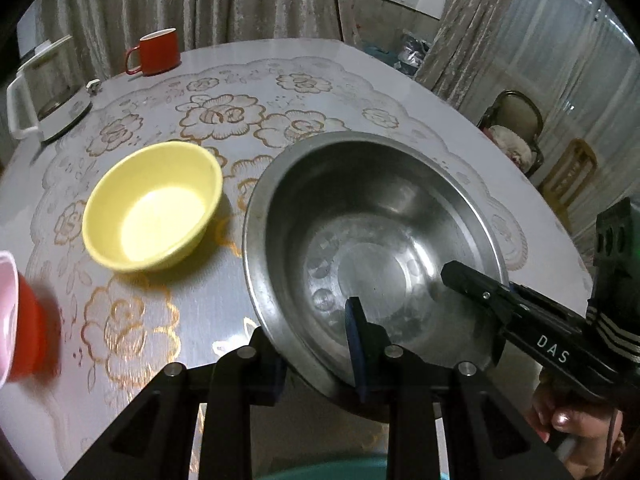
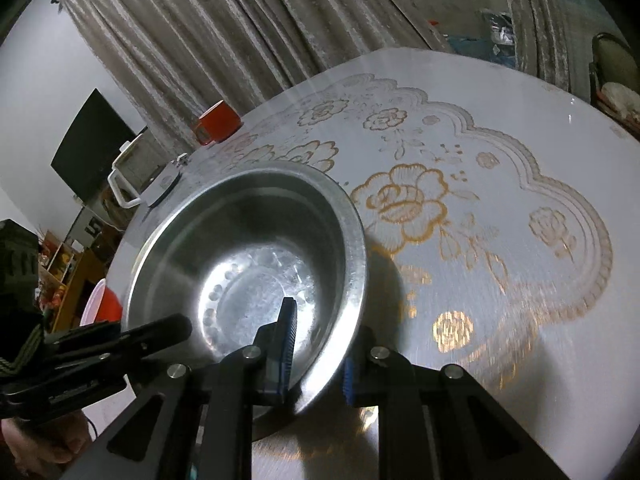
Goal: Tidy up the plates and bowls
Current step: 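Lift the steel bowl with the left gripper toward the plate stack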
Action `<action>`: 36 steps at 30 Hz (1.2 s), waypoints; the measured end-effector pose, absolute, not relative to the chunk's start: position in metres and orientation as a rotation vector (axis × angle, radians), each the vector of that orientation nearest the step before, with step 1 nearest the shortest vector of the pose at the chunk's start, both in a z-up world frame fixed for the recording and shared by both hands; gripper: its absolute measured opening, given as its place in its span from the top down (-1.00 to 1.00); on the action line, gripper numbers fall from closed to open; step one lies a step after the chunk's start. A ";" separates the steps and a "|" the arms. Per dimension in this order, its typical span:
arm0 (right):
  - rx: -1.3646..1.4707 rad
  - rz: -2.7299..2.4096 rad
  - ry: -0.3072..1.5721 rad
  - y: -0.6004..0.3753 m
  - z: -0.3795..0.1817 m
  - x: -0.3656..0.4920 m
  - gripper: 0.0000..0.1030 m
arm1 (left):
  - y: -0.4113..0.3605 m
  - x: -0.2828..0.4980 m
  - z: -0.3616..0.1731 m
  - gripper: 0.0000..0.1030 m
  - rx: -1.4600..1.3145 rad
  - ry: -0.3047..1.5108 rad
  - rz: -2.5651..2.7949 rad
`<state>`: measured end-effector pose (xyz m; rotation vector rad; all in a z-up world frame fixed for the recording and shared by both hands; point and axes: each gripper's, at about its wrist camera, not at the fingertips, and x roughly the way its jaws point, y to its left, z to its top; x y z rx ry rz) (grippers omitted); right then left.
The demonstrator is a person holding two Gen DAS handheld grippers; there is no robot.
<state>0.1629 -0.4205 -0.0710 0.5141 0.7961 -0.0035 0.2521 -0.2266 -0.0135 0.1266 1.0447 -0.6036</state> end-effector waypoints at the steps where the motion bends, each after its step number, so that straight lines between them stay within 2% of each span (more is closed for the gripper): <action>1: 0.516 -0.005 0.795 -0.419 -0.070 0.160 0.65 | -0.226 0.249 -0.012 0.48 0.127 1.042 -0.606; 18: 0.490 0.013 0.757 -0.376 -0.040 0.109 0.65 | -0.172 0.190 0.014 0.48 0.077 0.972 -0.615; 36: 0.415 0.121 0.743 -0.300 -0.010 0.076 0.65 | -0.081 0.134 0.031 0.47 -0.033 0.904 -0.542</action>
